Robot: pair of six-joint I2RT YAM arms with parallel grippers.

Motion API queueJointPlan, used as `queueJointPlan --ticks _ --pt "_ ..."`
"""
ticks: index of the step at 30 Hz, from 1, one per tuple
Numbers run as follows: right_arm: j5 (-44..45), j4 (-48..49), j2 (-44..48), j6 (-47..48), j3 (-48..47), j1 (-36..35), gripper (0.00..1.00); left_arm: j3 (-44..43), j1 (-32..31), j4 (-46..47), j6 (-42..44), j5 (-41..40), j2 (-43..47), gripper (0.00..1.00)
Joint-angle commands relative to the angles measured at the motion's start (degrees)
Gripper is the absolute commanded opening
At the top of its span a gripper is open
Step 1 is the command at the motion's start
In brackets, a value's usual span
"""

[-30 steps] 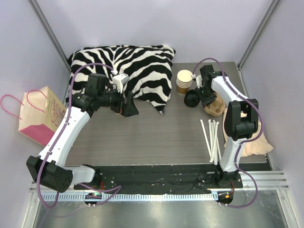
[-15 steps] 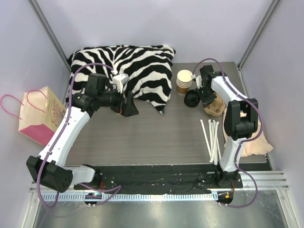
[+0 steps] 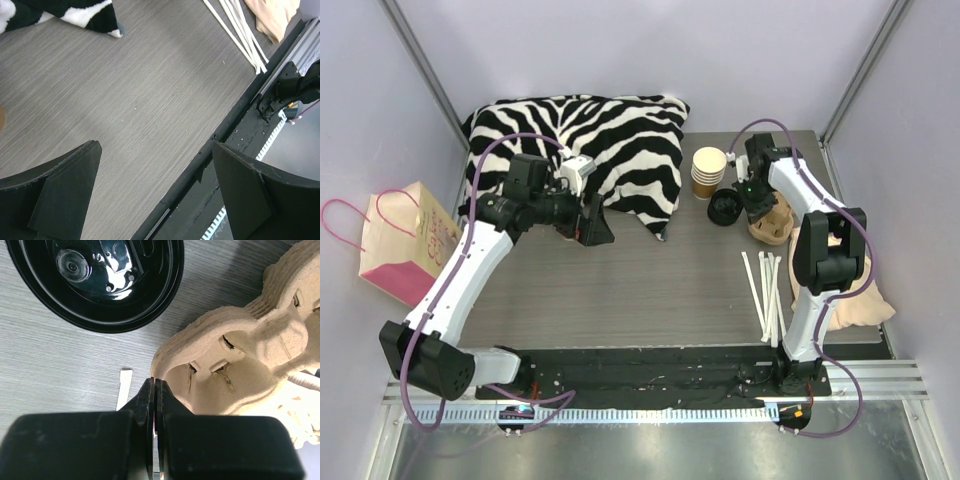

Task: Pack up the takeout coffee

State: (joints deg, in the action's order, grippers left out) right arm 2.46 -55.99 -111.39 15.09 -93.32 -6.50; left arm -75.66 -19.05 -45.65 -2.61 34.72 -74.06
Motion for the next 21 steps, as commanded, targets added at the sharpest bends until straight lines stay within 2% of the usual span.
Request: queueJointPlan --ticks 1,3,6,7,21 --pt "-1.67 -1.23 3.38 -0.24 -2.31 1.05 0.01 -1.16 -0.73 1.88 -0.11 1.75 -0.73 1.00" --pt "-1.58 -1.75 2.68 -0.15 -2.65 1.05 0.02 -1.51 -0.81 1.97 -0.20 1.67 -1.08 1.00" --pt "-1.14 -2.29 1.62 0.02 -2.57 0.97 0.26 -1.51 -0.99 2.14 -0.55 1.67 -1.08 1.00" --pt "-1.05 -2.20 1.44 0.11 -2.40 1.05 0.30 -1.51 -1.08 2.23 -0.47 1.58 -1.00 1.00" --pt "-1.23 -1.49 -0.93 0.11 -1.69 1.05 0.31 -0.89 -1.25 2.49 -0.73 1.05 -0.64 1.00"
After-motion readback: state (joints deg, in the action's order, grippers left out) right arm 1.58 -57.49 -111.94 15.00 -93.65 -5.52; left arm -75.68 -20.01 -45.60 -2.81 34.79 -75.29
